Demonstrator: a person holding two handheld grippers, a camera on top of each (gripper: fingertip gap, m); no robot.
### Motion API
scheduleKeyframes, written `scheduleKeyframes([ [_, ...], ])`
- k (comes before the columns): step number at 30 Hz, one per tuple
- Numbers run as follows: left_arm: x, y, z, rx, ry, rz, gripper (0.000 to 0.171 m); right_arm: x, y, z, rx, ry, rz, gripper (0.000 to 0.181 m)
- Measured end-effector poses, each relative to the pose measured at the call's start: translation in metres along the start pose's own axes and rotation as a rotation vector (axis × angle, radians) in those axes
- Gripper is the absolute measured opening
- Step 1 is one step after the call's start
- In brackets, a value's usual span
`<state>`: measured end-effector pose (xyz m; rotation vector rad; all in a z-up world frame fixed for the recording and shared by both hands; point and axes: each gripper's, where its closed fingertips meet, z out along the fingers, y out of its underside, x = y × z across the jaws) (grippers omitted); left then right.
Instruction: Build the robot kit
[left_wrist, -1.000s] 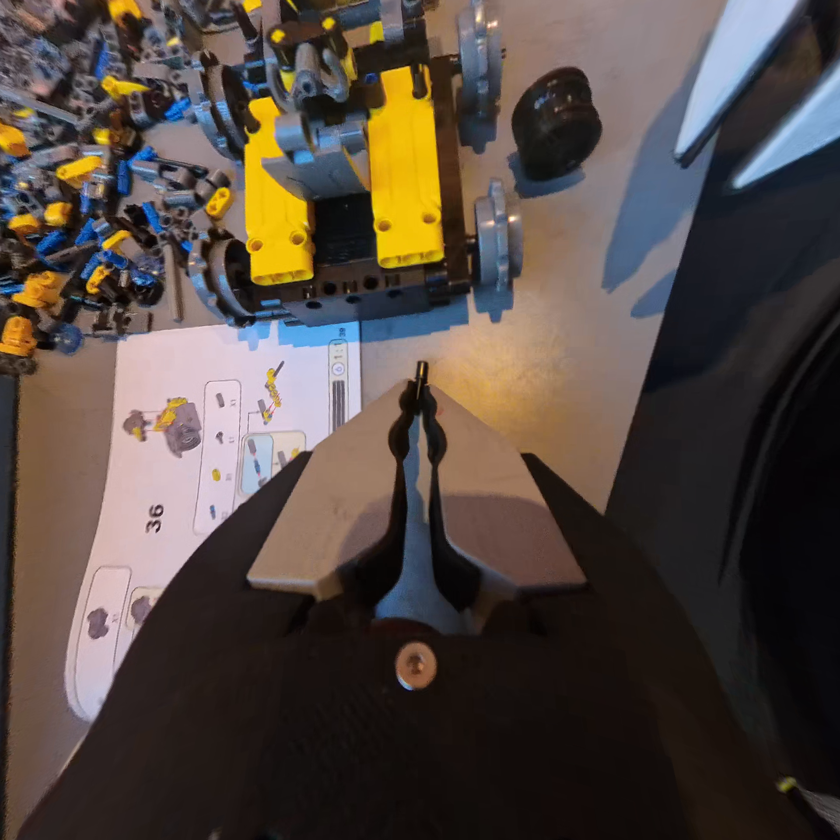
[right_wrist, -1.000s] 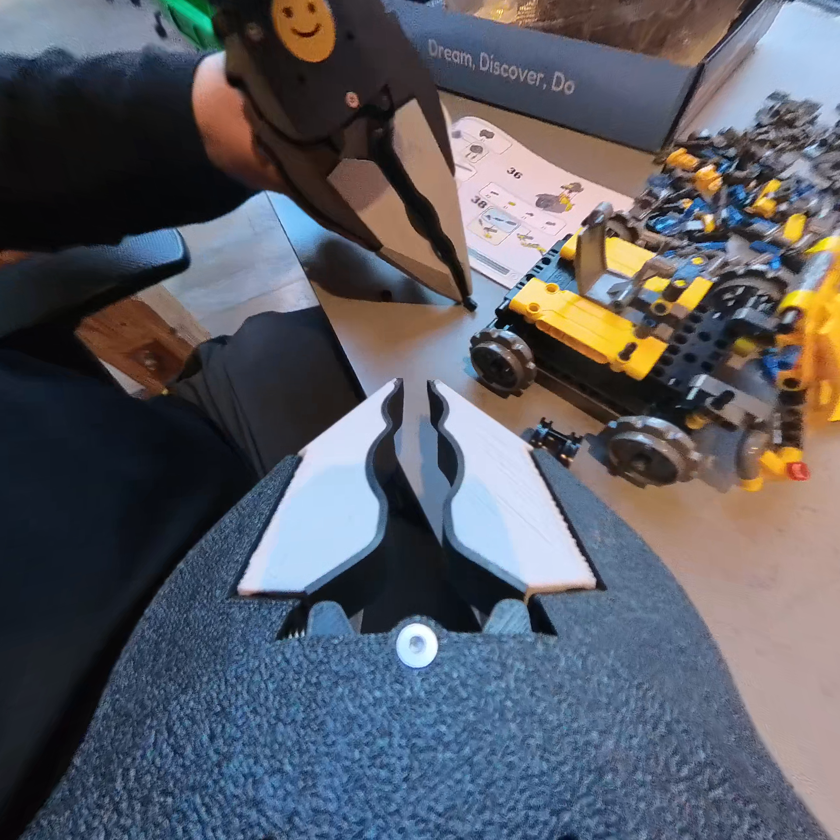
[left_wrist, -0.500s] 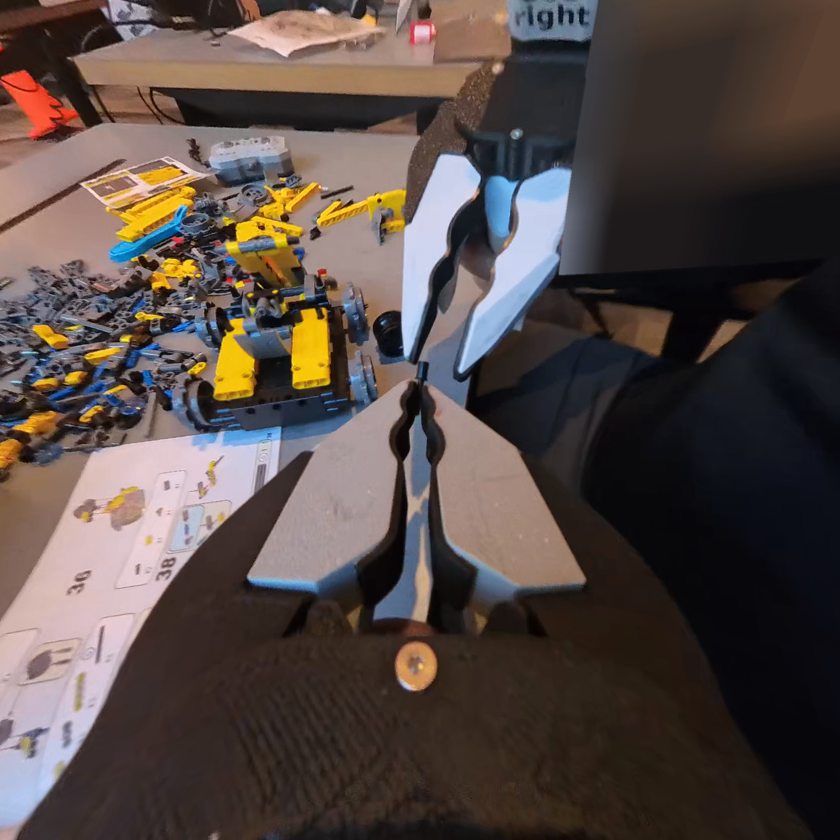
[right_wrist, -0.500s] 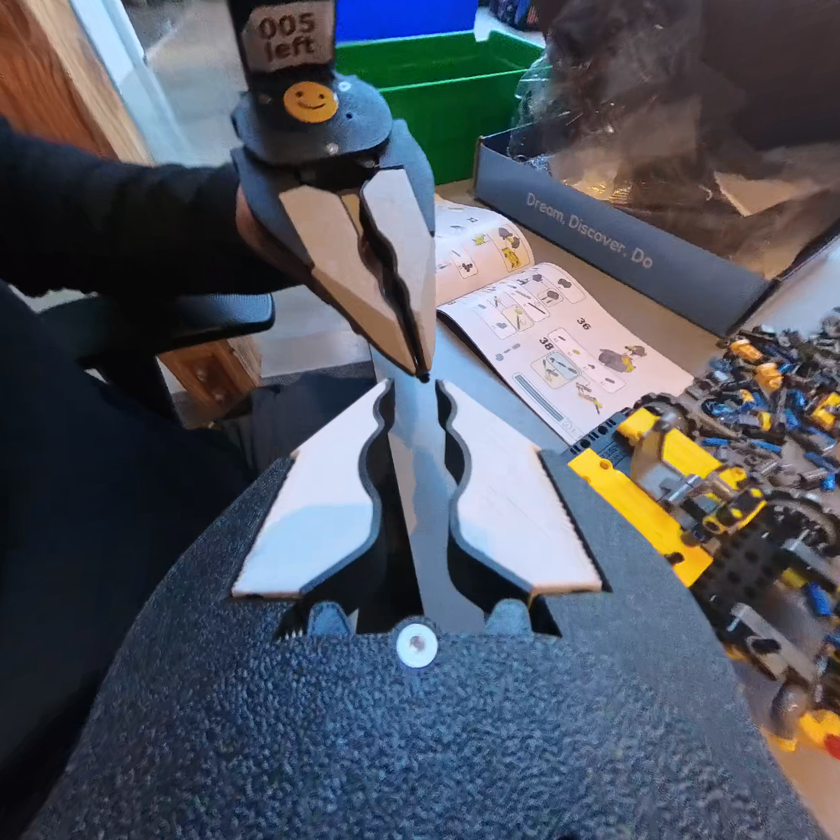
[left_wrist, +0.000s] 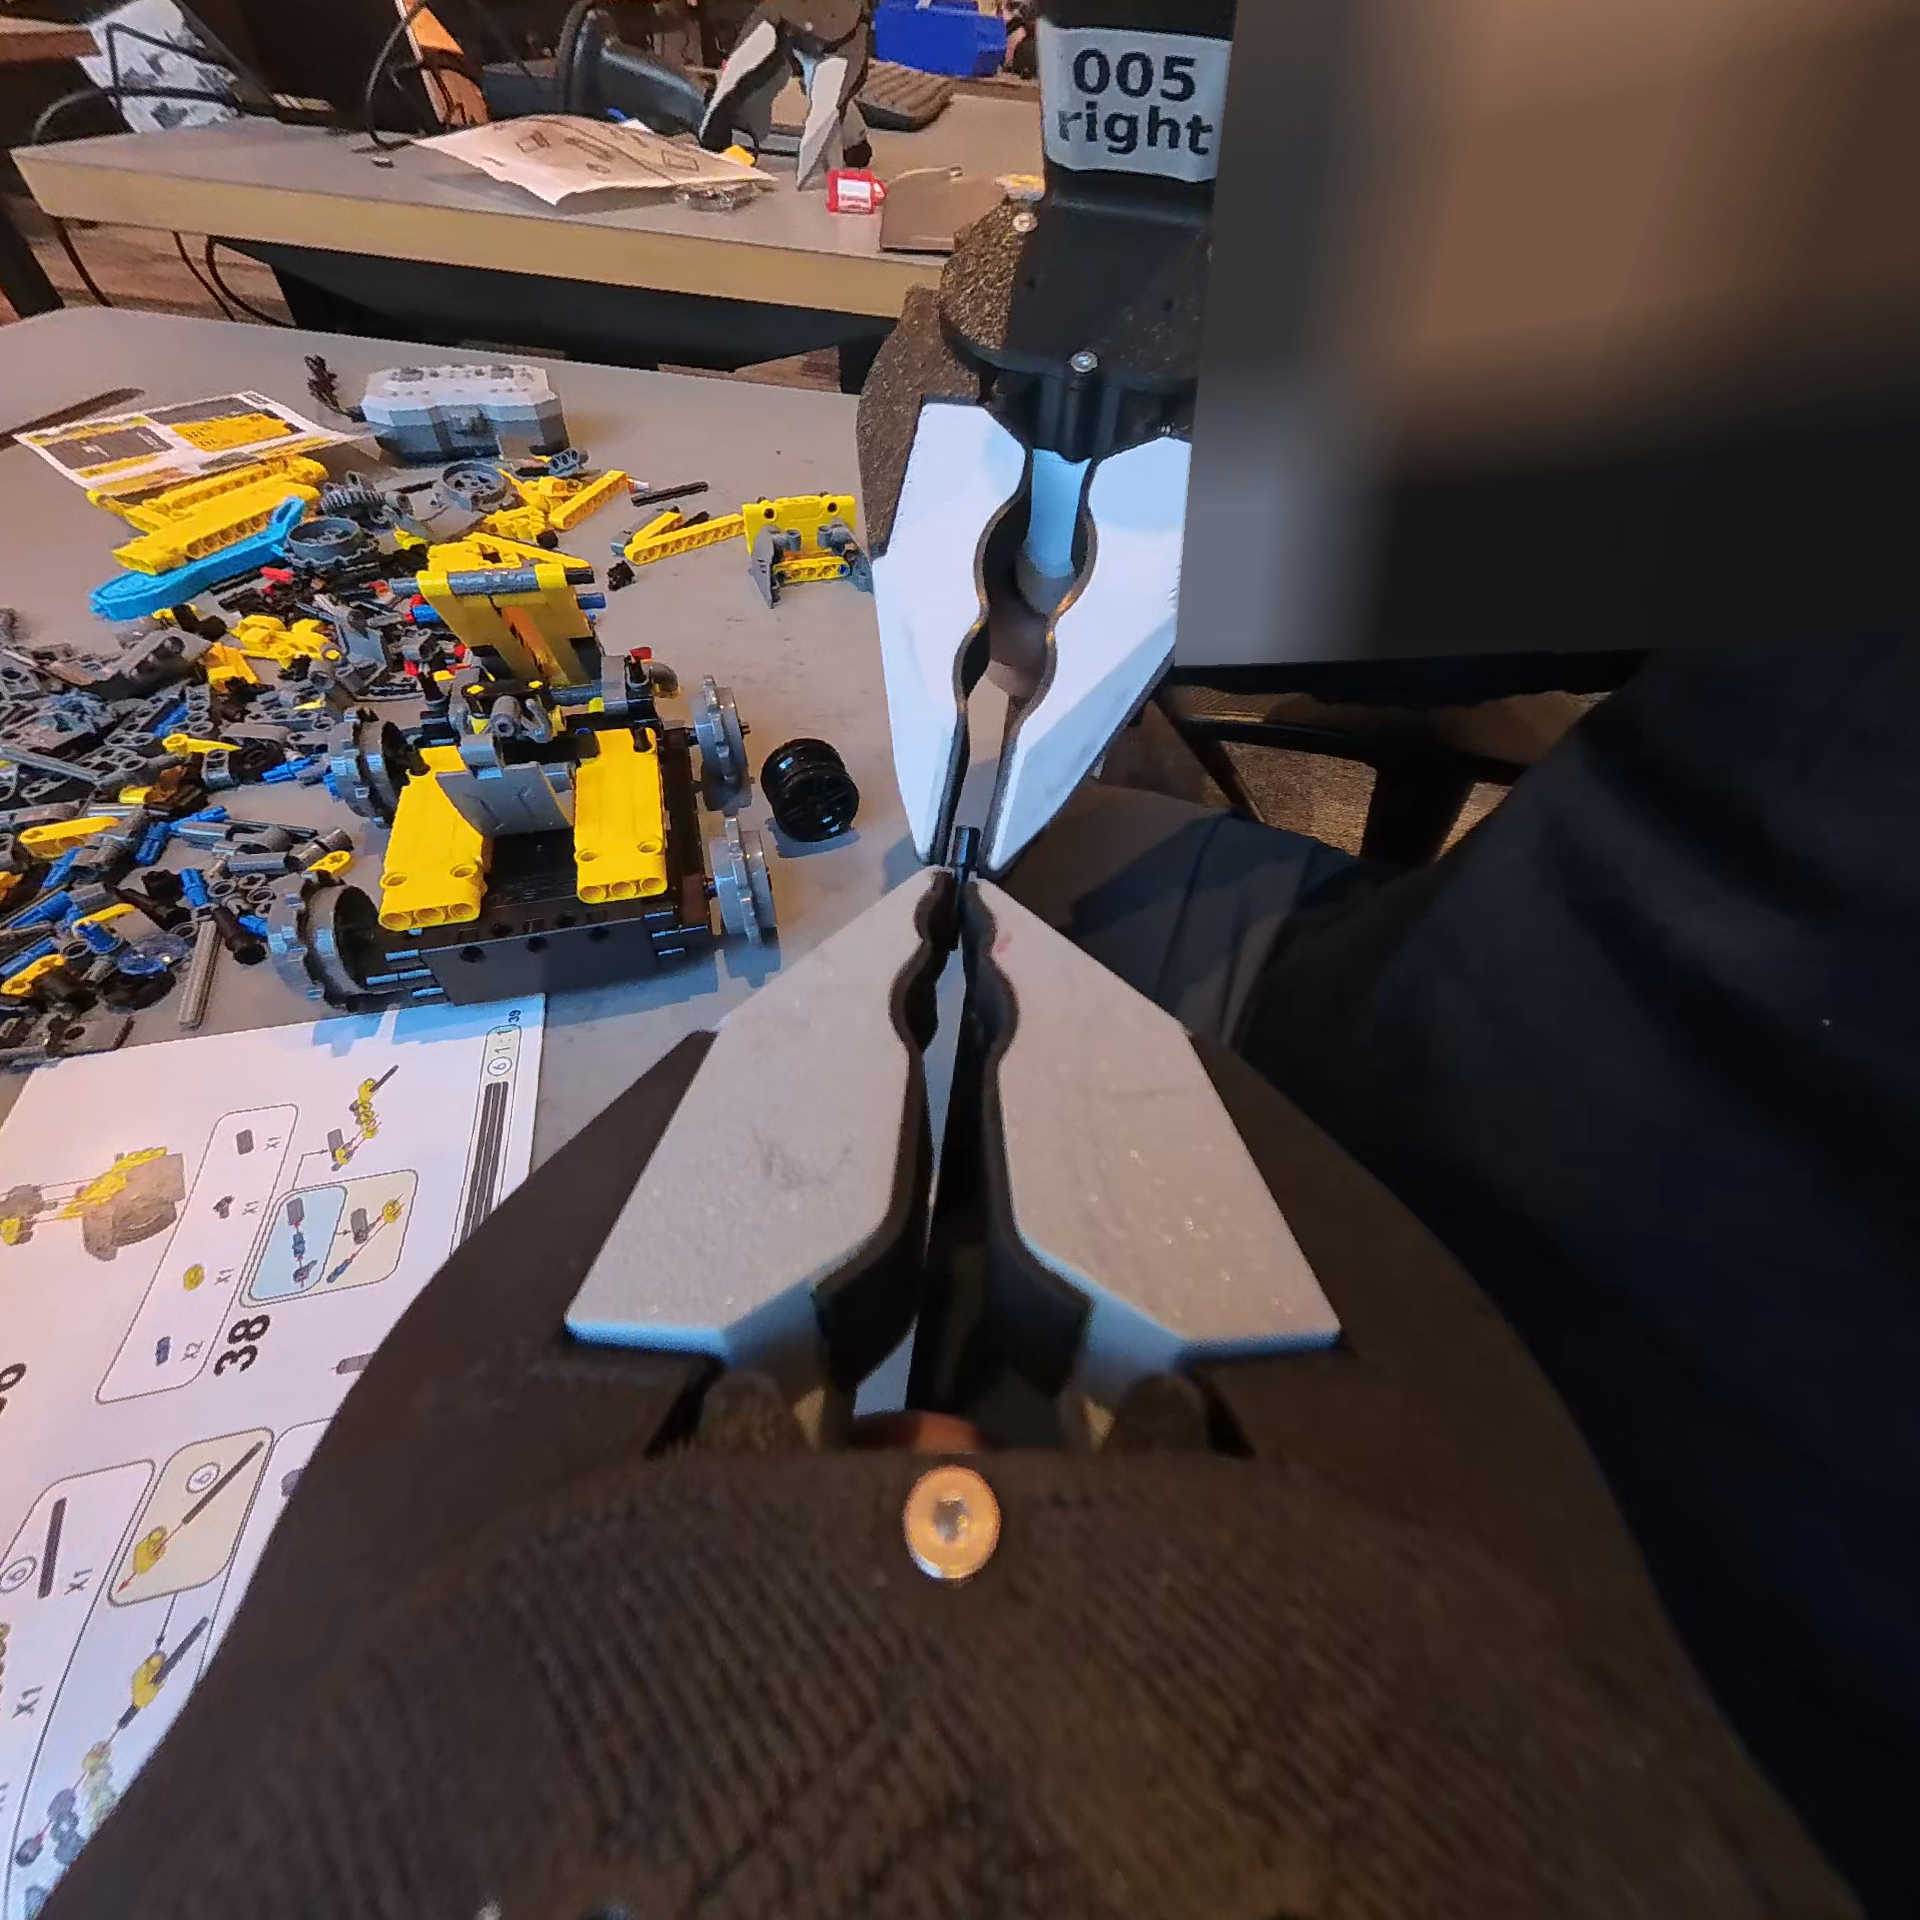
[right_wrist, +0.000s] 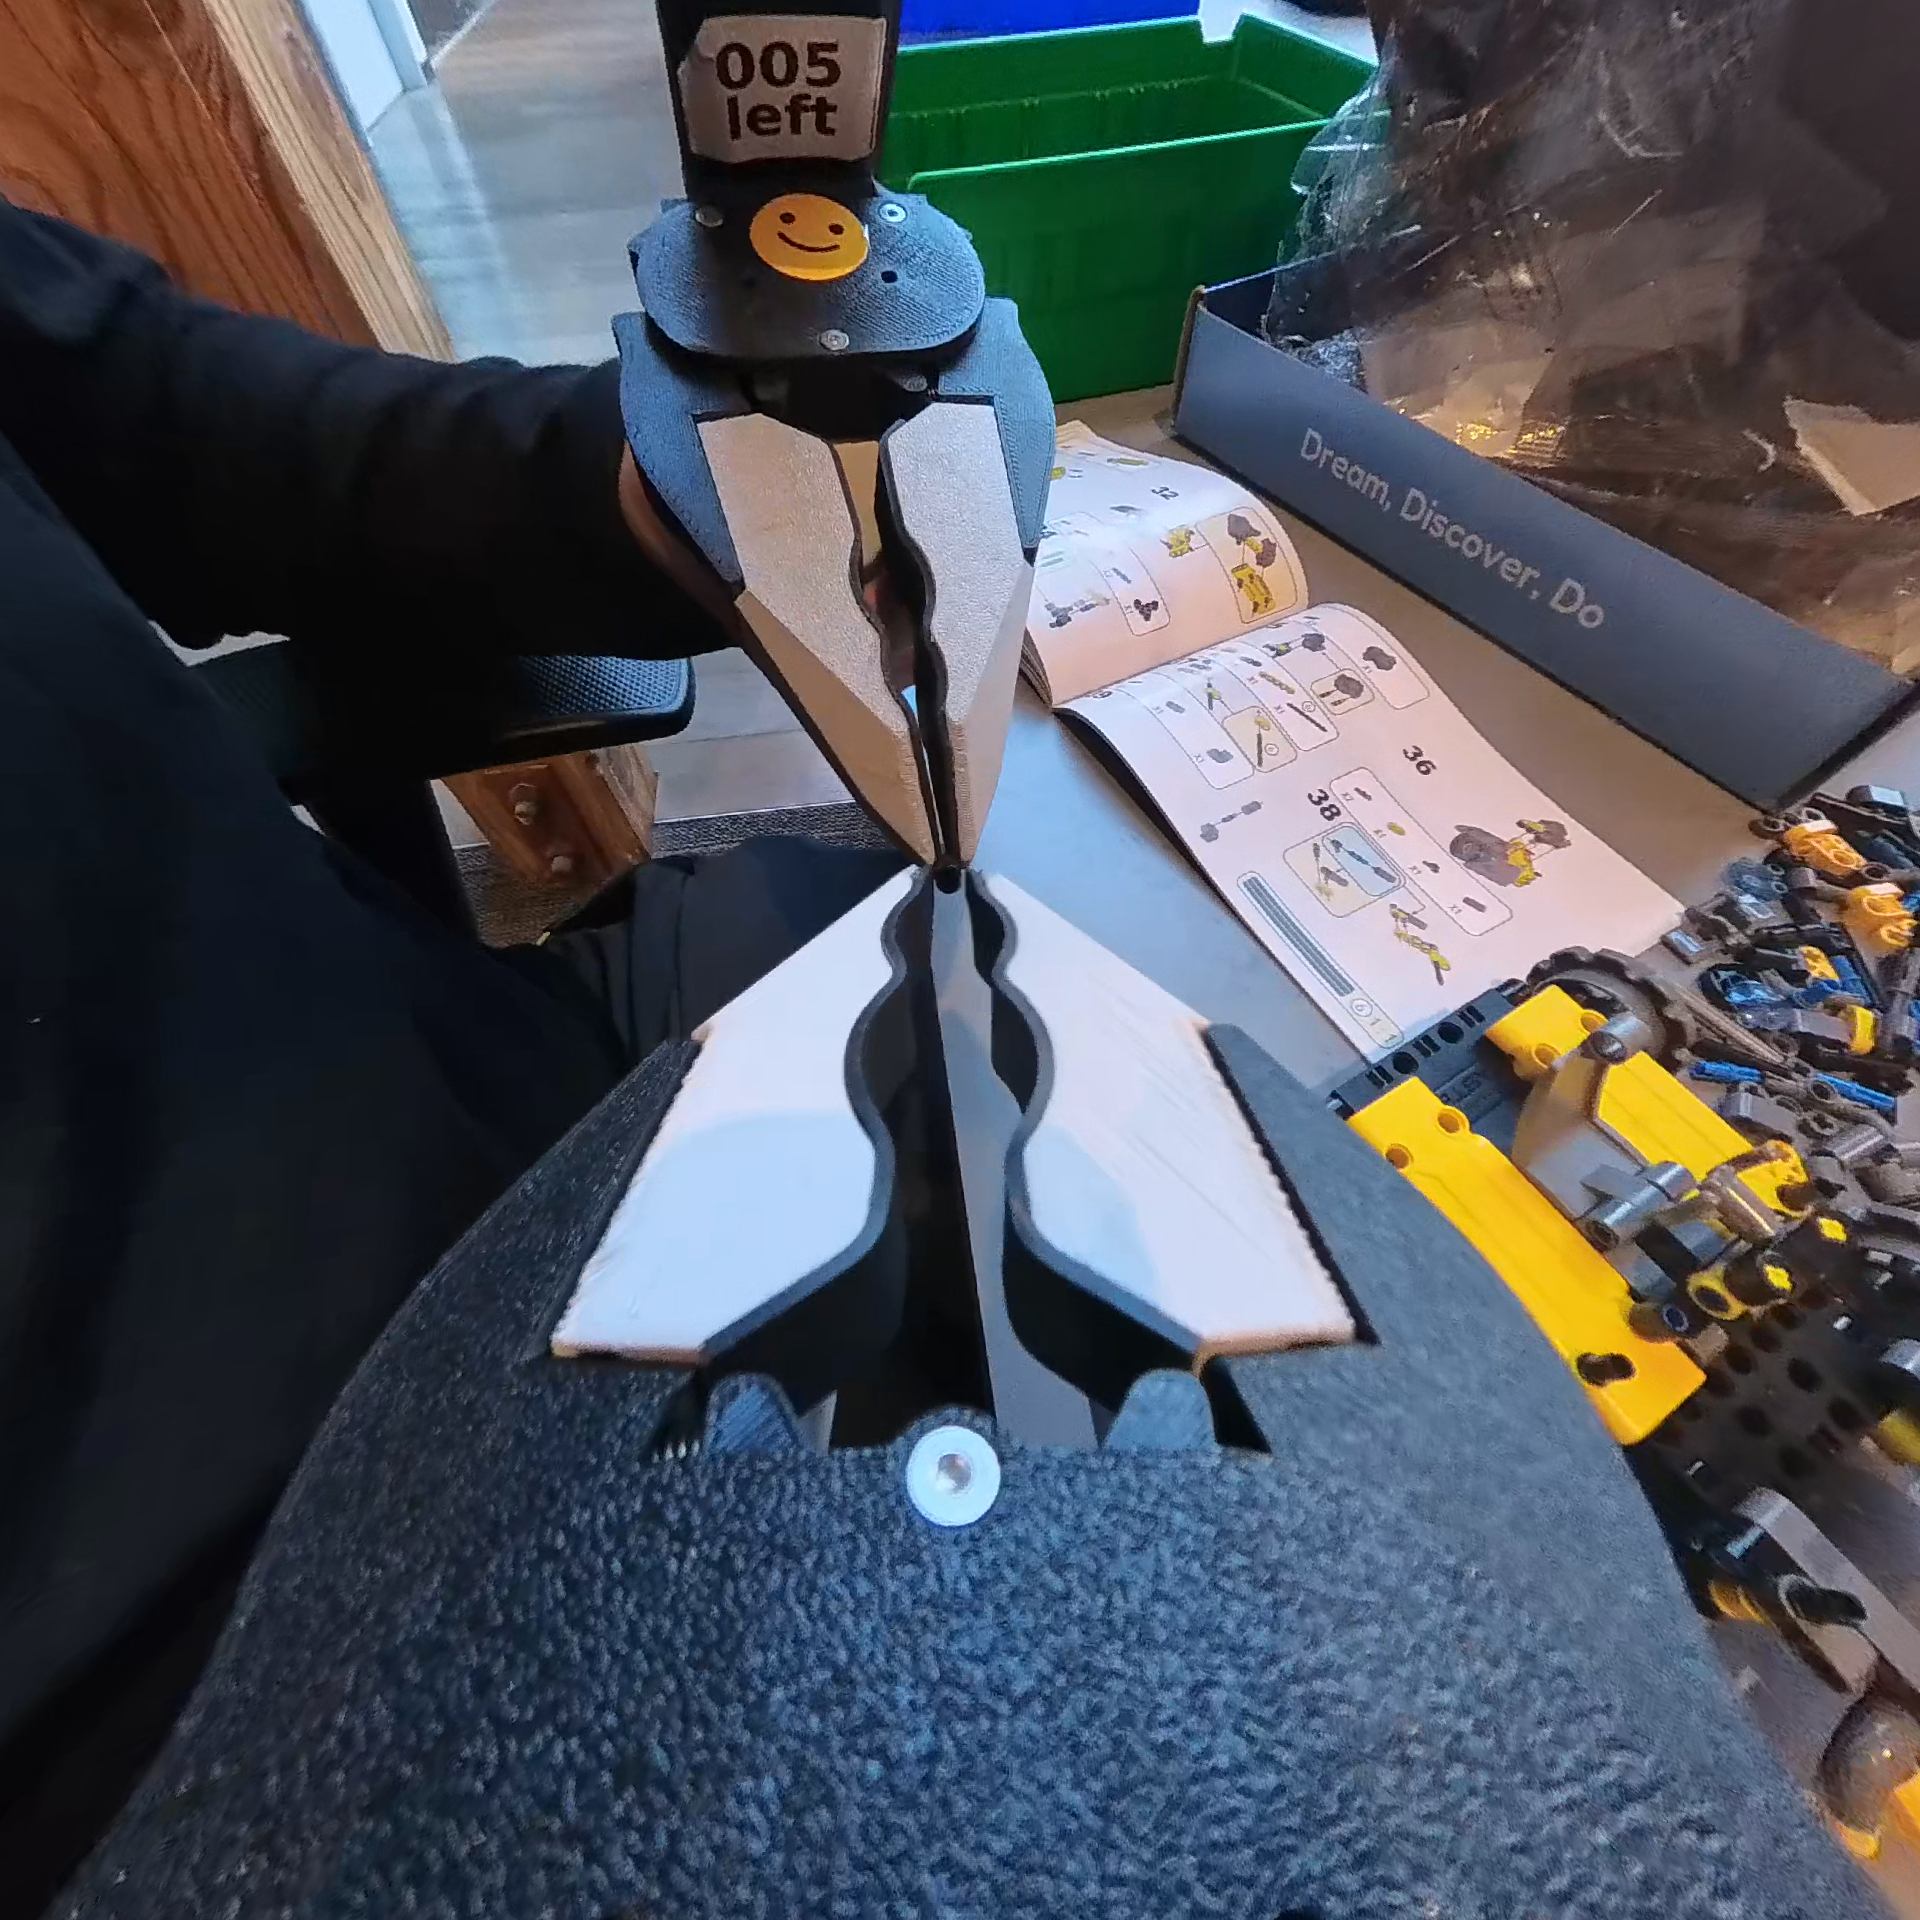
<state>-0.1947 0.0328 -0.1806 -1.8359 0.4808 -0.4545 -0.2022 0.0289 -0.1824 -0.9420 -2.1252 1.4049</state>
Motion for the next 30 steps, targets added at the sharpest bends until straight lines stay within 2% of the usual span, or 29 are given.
scheduleKeyframes([
  [6, -0.001, 0.002, 0.000, 0.002, 0.007, -0.025, 0.000, -0.001, 0.000, 0.002, 0.009, -0.011, -0.001, 0.004],
  [14, -0.003, 0.011, 0.001, -0.034, -0.006, -0.024, 0.000, 0.000, 0.006, 0.007, 0.028, -0.055, 0.109, 0.004],
  [21, -0.005, 0.020, 0.000, -0.095, 0.007, -0.049, 0.000, 0.001, 0.015, 0.012, -0.050, -0.006, 0.053, 0.004],
  [25, -0.026, 0.035, -0.017, -0.167, -0.051, -0.062, 0.000, 0.011, 0.024, 0.009, -0.092, 0.046, 0.072, 0.004],
  [30, -0.044, 0.076, -0.020, -0.376, -0.119, -0.023, 0.004, 0.018, 0.031, 0.006, -0.094, 0.055, 0.143, 0.004],
])
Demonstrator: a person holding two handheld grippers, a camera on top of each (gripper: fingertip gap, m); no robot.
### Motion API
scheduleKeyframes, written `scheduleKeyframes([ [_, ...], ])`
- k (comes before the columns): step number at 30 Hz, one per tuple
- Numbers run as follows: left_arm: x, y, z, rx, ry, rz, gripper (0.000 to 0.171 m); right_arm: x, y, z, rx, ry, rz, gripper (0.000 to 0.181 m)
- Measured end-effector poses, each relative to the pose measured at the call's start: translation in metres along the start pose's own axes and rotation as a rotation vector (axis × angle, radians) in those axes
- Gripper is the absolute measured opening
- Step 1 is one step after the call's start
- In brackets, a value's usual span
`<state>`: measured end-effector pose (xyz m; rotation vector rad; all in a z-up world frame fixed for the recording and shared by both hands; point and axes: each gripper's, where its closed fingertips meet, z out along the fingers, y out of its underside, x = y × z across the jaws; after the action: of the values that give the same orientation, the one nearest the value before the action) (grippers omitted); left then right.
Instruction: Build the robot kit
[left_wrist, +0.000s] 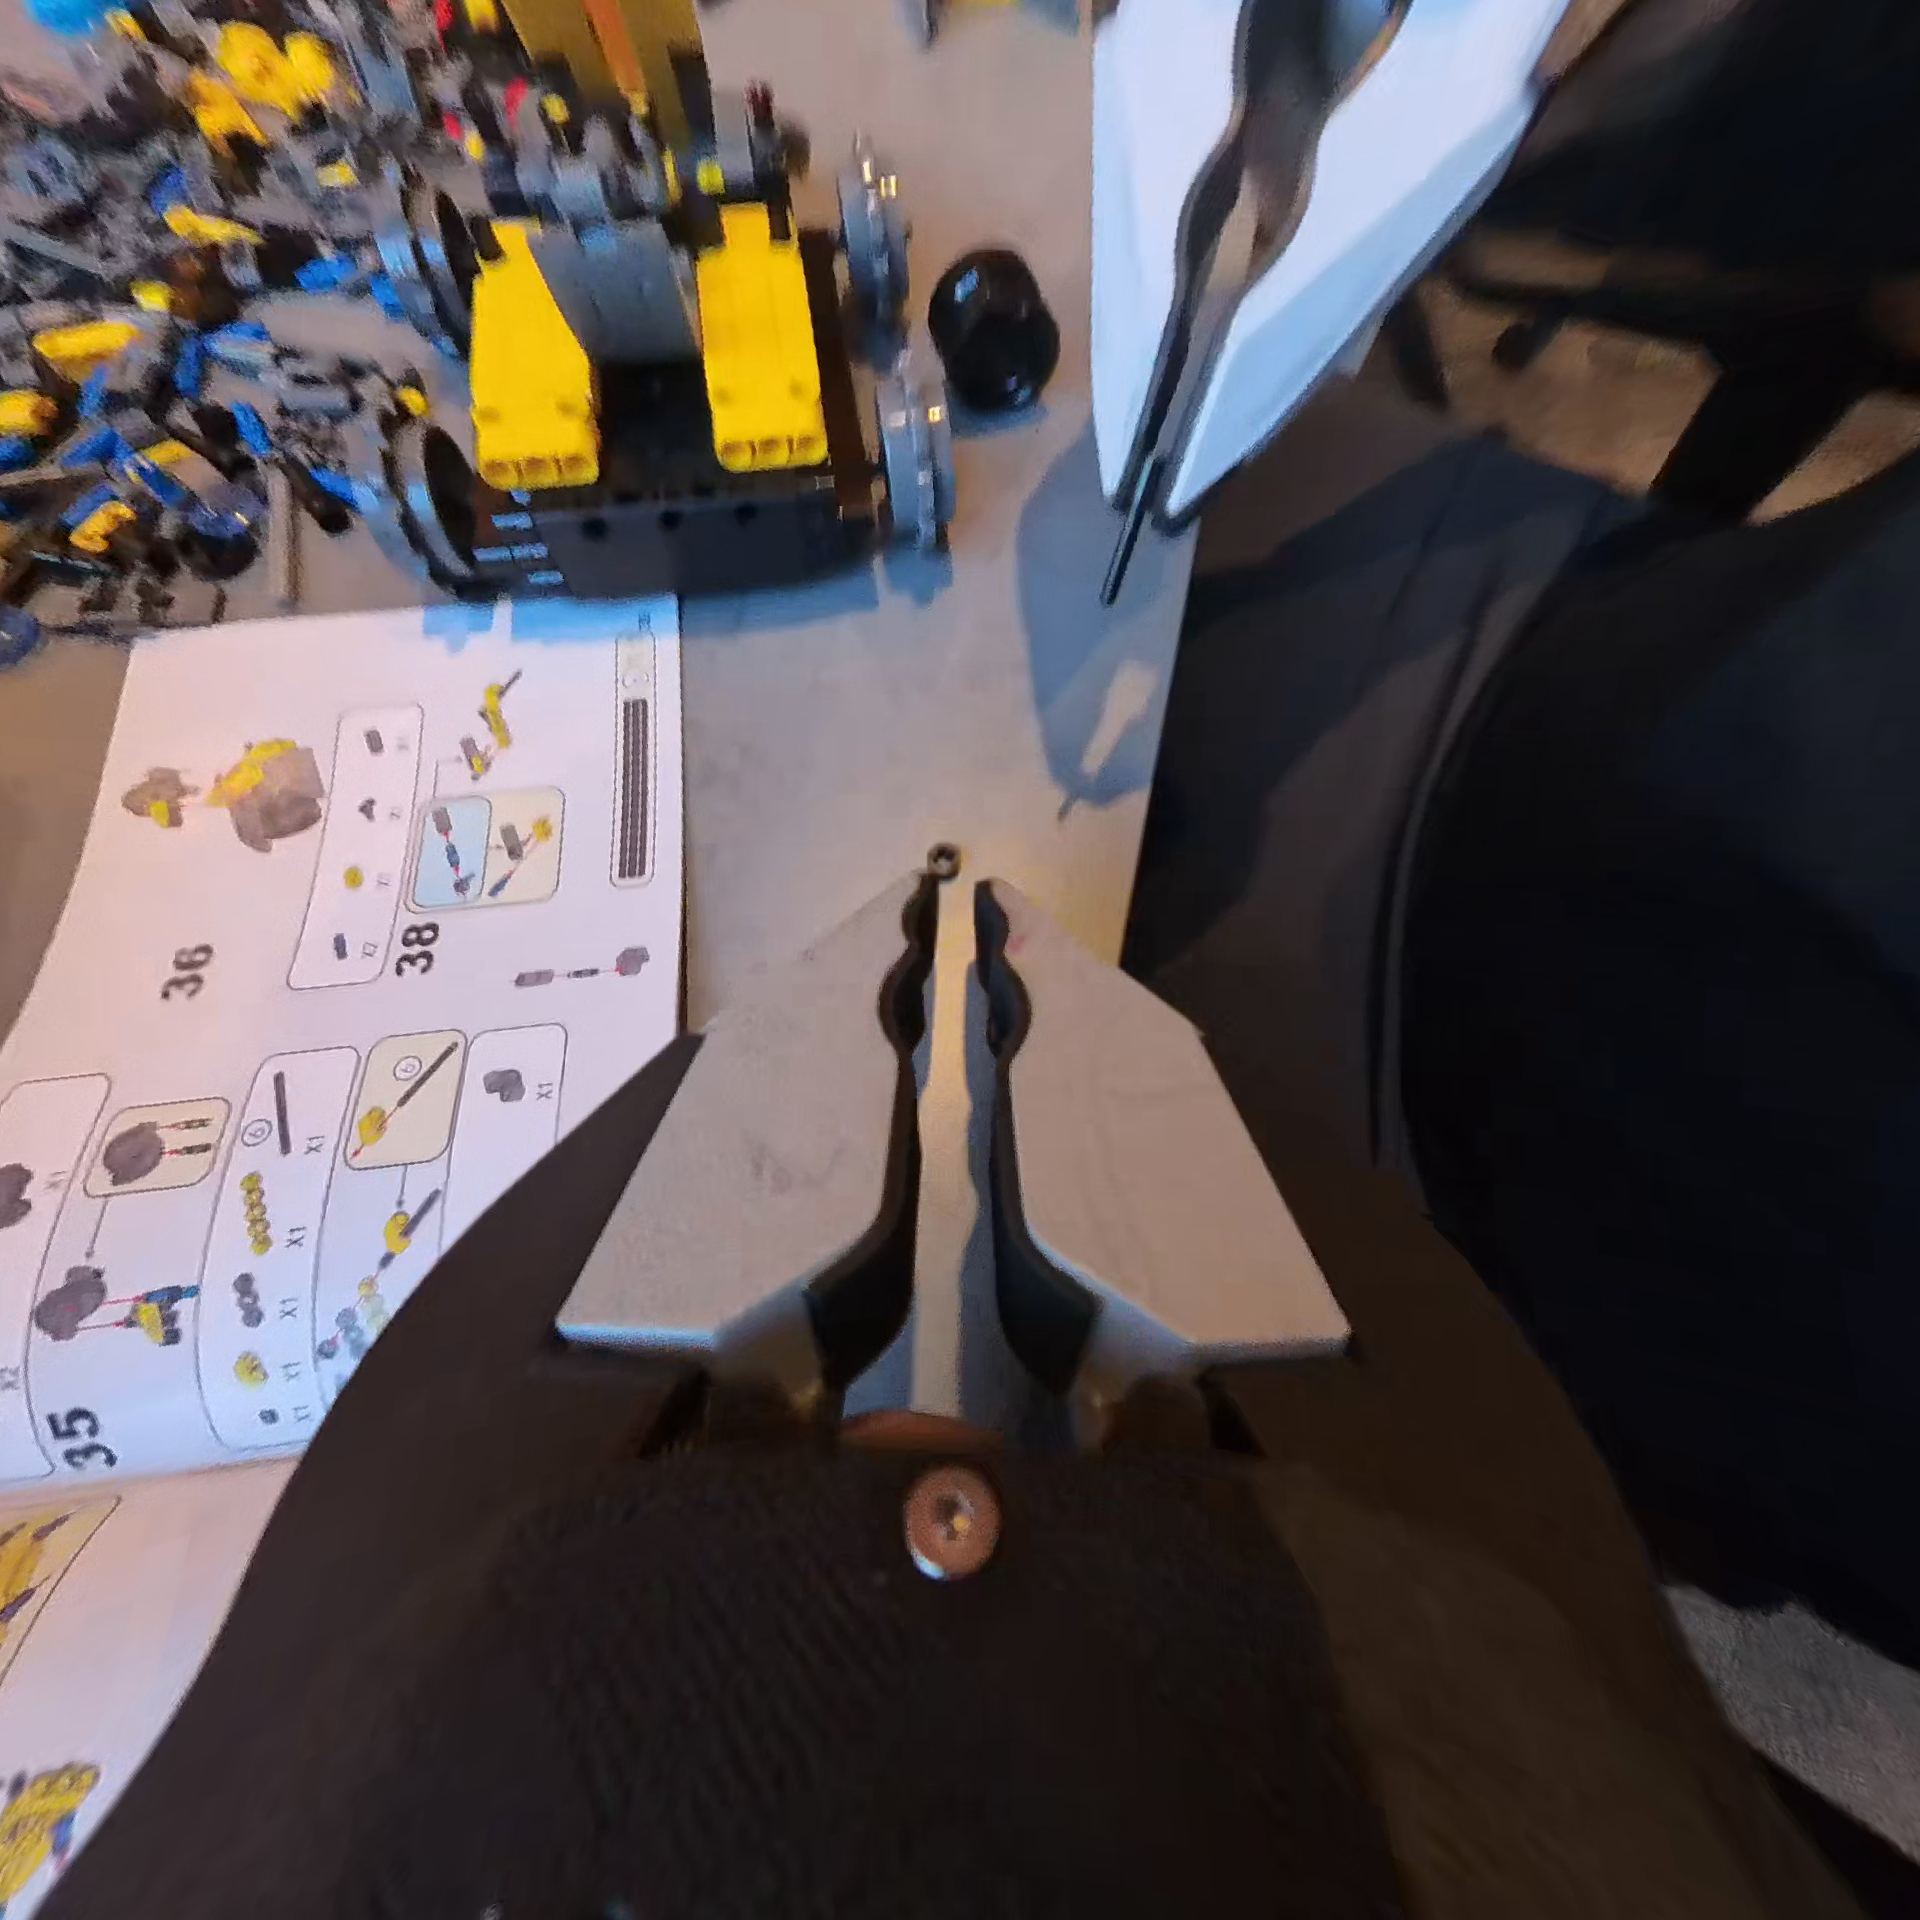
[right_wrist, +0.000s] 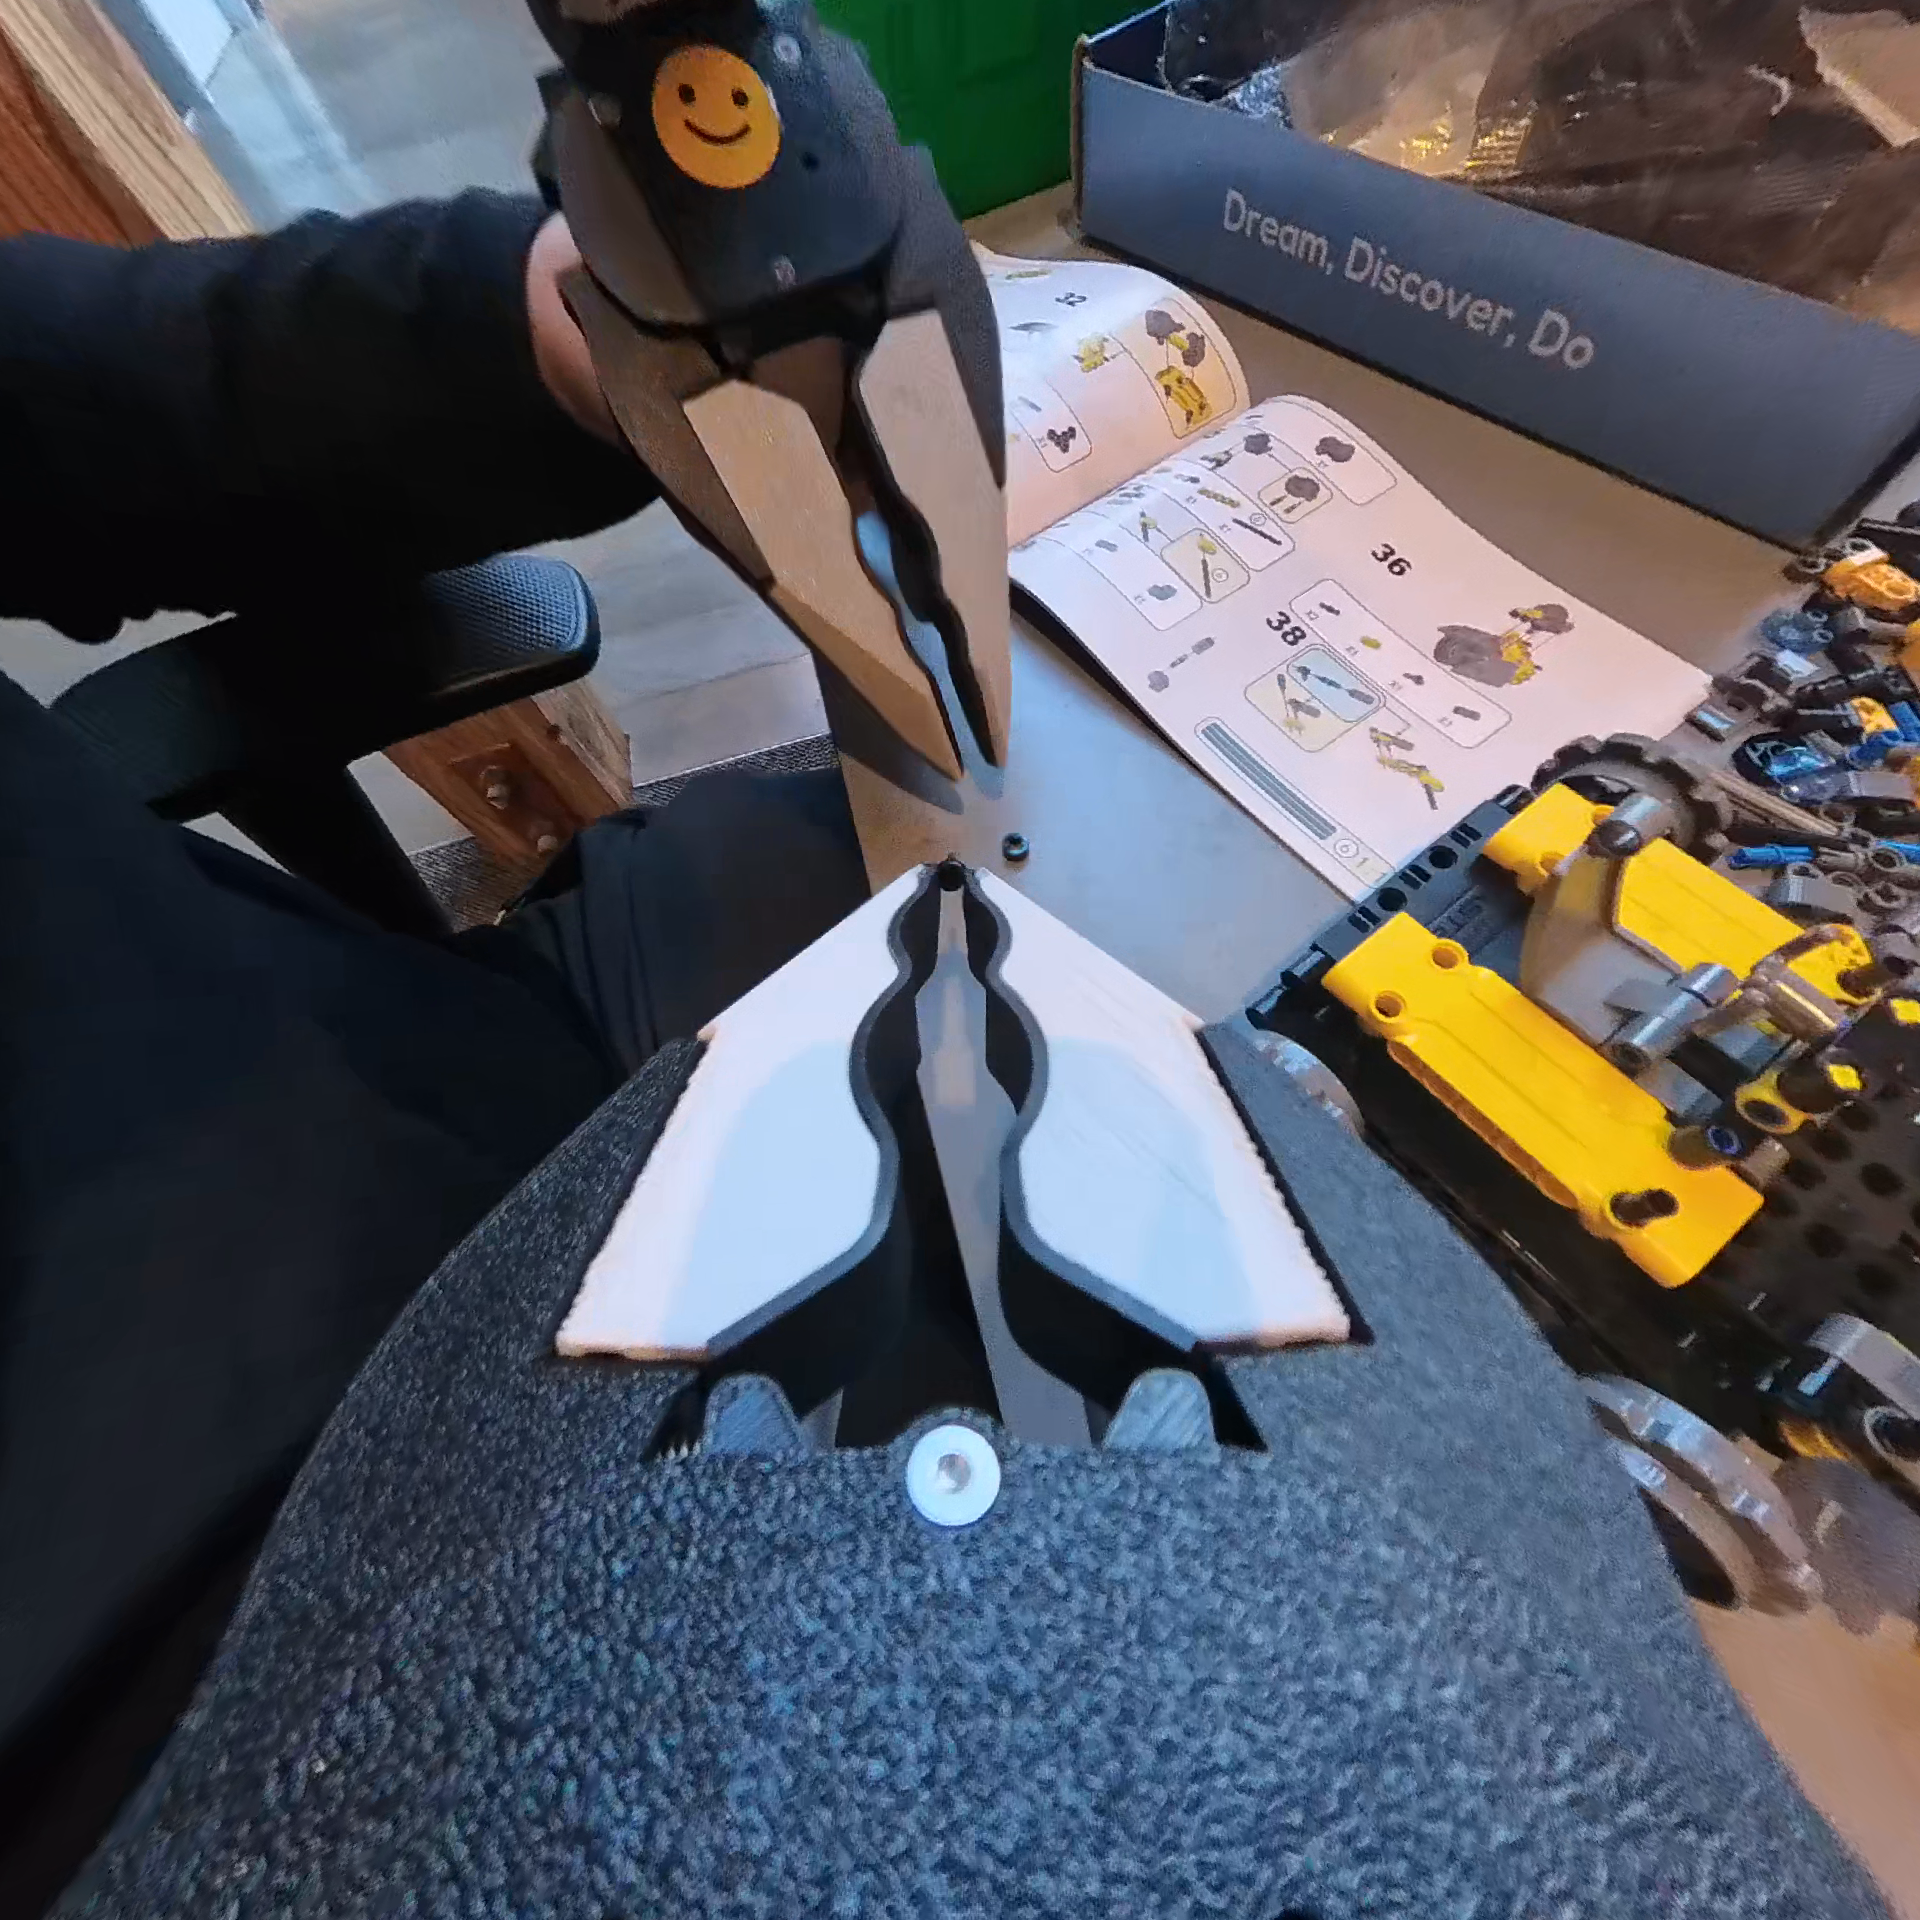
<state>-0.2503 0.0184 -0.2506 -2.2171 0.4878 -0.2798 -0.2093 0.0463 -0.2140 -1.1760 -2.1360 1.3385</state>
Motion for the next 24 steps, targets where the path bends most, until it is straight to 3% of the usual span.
scheduleKeyframes([
  [10, -0.008, 0.012, 0.020, -0.120, 0.009, 0.037, 0.009, 0.000, 0.009, -0.003, -0.012, 0.001, 0.004, 0.004],
  [24, 0.010, 0.004, 0.032, -0.100, 0.043, 0.009, 0.004, 0.002, 0.012, -0.006, 0.004, -0.008, -0.007, 0.004],
])
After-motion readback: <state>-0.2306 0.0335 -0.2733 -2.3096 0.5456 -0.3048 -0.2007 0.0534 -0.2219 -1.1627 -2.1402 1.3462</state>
